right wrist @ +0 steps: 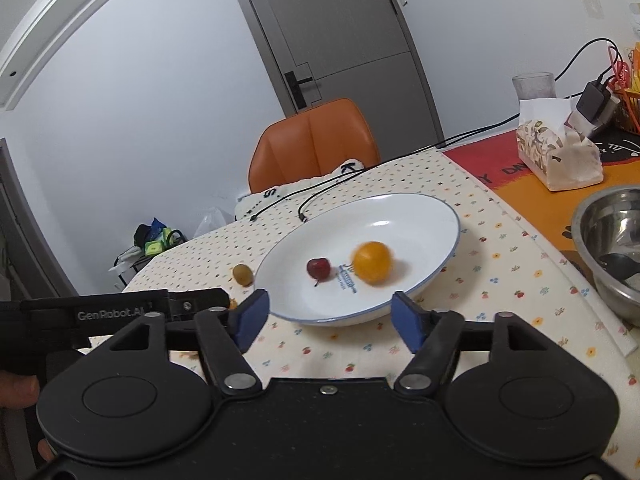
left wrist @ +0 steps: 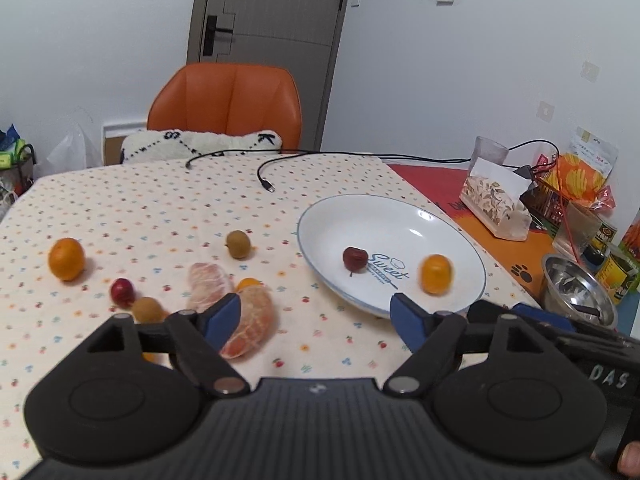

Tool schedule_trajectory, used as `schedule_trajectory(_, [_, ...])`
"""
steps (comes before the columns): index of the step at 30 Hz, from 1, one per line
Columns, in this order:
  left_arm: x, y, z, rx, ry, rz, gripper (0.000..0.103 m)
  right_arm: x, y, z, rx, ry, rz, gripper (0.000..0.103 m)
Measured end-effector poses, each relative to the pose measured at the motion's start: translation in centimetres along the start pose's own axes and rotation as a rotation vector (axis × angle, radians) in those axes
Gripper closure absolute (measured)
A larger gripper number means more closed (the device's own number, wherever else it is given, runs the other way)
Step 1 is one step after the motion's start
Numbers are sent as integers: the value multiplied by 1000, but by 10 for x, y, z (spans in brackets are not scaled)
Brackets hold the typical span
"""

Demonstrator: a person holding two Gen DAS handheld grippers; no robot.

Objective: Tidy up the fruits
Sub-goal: 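Open the left tool over the plate while the right tool releases the tangerine there, then withdraw both tools from the plate toward the remaining fruits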

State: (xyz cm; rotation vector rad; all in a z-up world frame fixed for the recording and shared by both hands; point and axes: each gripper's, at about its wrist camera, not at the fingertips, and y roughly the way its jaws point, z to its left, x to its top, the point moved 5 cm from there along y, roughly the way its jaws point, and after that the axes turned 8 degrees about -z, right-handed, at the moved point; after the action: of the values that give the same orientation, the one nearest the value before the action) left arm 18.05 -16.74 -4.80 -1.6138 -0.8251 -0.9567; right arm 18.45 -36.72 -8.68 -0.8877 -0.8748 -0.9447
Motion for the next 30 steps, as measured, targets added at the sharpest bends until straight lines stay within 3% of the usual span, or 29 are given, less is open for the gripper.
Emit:
schedule_trajectory(3, [-1, -10, 7, 24, 11, -6, 23, 0, -6, 8, -4, -12, -19, 12])
schedule_trajectory(7, [-2, -25, 22, 59, -13, -21, 23, 3, -13, 18, 18, -16, -37, 0])
schedule_trajectory(30, [-11, -75, 84, 172, -61, -52, 23, -7, -17, 73, 118, -45, -5, 0])
